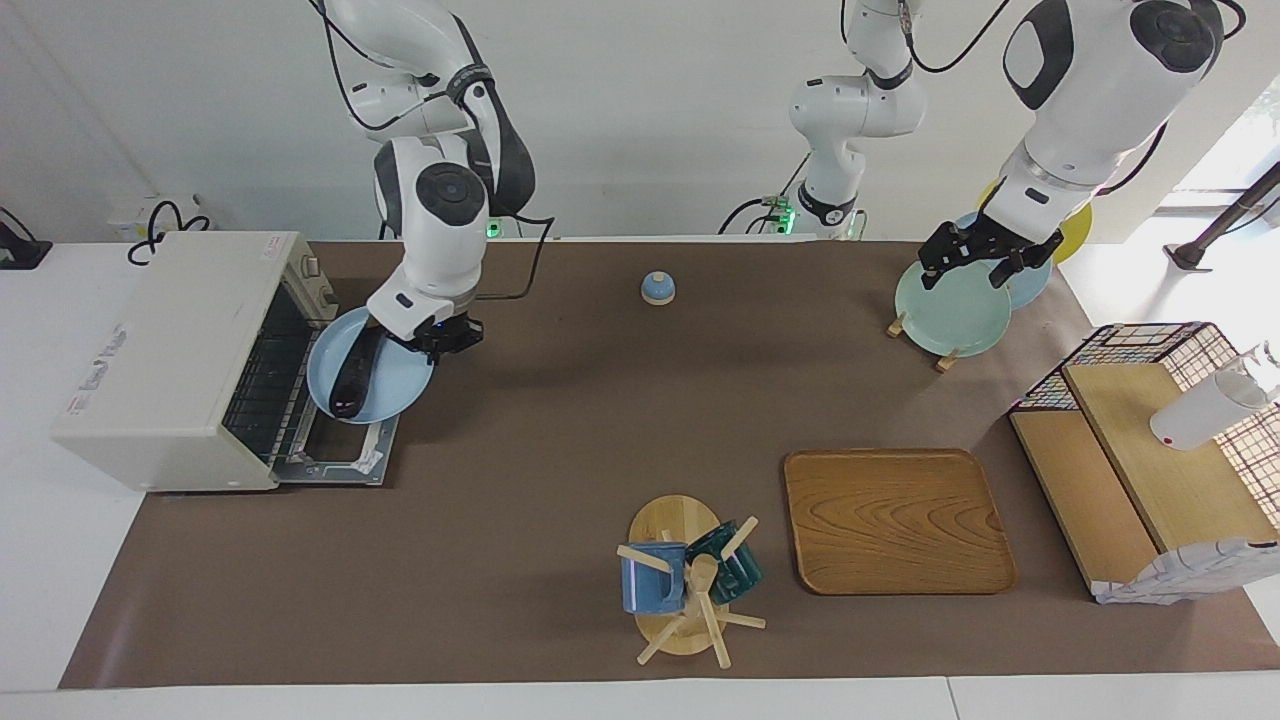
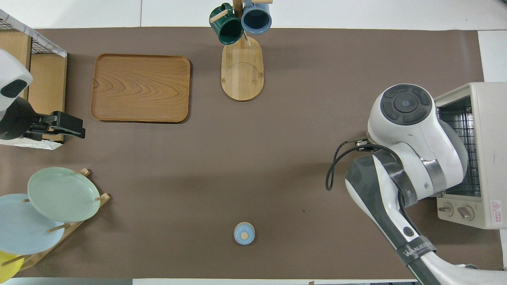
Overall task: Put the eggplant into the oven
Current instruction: 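Carry the plate with the eggplant to the open oven with the right gripper, then push the plate into the oven with the right gripper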
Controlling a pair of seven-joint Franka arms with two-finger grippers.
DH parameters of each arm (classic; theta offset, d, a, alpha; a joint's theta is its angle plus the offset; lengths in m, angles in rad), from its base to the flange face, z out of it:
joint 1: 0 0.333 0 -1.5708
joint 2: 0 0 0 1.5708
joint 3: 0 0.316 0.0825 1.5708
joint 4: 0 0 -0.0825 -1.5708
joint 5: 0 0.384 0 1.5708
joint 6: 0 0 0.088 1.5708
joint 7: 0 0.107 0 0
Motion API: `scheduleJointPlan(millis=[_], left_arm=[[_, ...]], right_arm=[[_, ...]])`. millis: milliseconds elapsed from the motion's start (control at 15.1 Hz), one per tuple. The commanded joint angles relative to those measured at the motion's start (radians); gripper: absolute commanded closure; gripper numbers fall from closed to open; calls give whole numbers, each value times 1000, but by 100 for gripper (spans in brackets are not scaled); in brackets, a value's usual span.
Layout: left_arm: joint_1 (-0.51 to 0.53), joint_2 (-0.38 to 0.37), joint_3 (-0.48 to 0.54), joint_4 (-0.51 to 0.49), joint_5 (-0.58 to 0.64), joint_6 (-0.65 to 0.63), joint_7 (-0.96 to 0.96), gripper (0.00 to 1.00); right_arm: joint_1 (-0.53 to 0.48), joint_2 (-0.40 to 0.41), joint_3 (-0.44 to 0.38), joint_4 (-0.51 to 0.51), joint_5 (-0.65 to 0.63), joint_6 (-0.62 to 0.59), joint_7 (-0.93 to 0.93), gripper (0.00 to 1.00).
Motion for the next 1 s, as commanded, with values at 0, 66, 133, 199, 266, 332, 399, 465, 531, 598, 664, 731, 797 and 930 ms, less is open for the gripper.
scheduleJointPlan(millis=[0,66,133,199,266,332,399,465,531,598,664,731,797,930], left_arm=[[-1,-25,2,-23,23,1,1,0],[-1,-26,2,-23,23,1,1,0],[-1,-26,2,-23,23,1,1,0],[-1,-26,2,-23,23,1,2,0],[-1,-25,2,-23,23,1,1,0],[-1,-25,2,-23,23,1,1,0],[-1,-25,2,-23,23,1,2,0],[-1,-25,2,-23,23,1,2,0],[-1,-25,2,-23,23,1,2,0],[-1,-25,2,-23,23,1,1,0],[-1,-25,2,-23,23,1,2,0],[-1,-25,2,-23,23,1,1,0],[-1,-25,2,-23,23,1,1,0],[-1,-25,2,-23,23,1,2,0]], right_arm=[[-75,-36,12,-61,-10,53,-77,100],[-97,-36,12,-64,-14,53,-110,100],[-130,-36,12,-64,-16,55,-145,100],[-147,-38,12,-67,-16,56,-177,100],[-161,-36,12,-72,-18,65,-208,100],[-178,-38,12,-75,-19,68,-232,100],[-192,-39,12,-81,-31,70,-255,100],[-206,-39,12,-85,-50,82,-275,100],[-216,-42,12,-105,-51,104,-277,100],[-218,-56,12,-137,-51,136,-277,100],[-226,-59,12,-156,-51,163,-279,100],[-247,-62,12,-170,-51,183,-291,100],[-253,-64,12,-177,-51,185,-308,100],[-259,-62,12,-177,-50,185,-308,100]])
